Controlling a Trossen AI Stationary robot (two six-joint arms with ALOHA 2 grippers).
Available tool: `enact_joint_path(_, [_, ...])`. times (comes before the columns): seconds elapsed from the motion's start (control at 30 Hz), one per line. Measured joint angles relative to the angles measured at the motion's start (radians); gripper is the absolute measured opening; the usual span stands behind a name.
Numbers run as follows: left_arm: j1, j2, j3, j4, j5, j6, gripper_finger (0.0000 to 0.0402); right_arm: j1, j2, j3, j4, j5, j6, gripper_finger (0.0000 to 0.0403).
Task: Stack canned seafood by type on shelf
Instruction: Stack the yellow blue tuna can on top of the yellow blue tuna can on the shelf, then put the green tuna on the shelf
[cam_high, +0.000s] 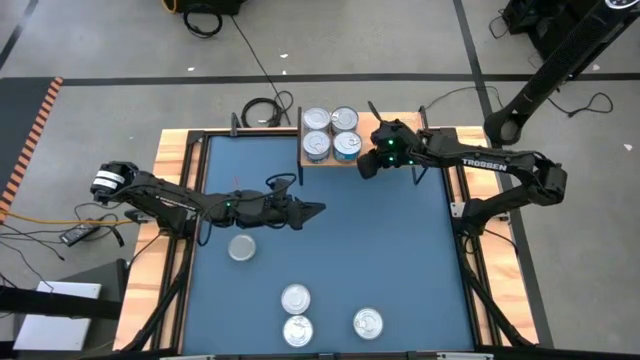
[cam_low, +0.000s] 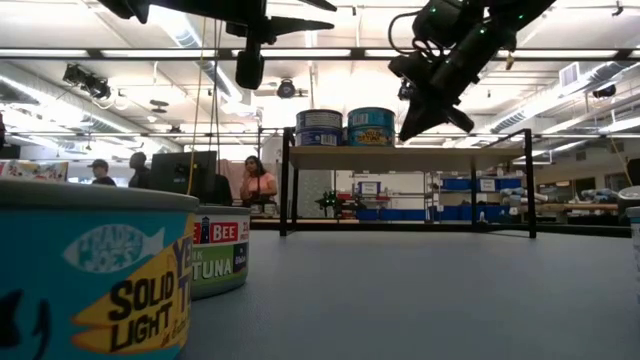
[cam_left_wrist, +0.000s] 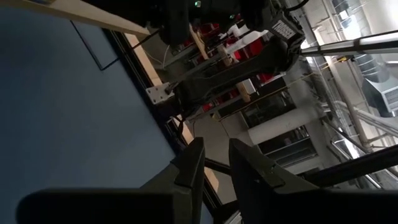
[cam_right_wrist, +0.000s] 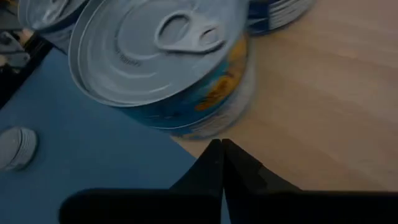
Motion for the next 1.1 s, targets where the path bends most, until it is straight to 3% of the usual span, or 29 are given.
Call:
enact_joint_path(0.53, [0.004, 0.000, 0.000, -0.008, 0.000, 0.000, 0.0078, -0.014, 0.041, 0.000, 0.115, -0.019, 0.003, 0.0011])
enact_joint_path(0.8, [0.008, 0.000, 0.000, -0.016, 0.005, -0.001, 0.0078, -0.004, 0.027, -0.001, 0.023, -0.026, 0.023, 0.0010])
enact_joint_path(0.97, [0.008, 0.000, 0.000, -0.021, 0.120, -0.012, 0.0078, 0.022, -0.106, 0.000, -0.021, -0.051, 0.023, 0.0008])
enact_joint_path(1.1, [0.004, -0.004, 0.000, -0.039, 0.299, -0.033, 0.0078, 0.077, -0.244, 0.000, -0.123, -0.177, 0.015, 0.0009])
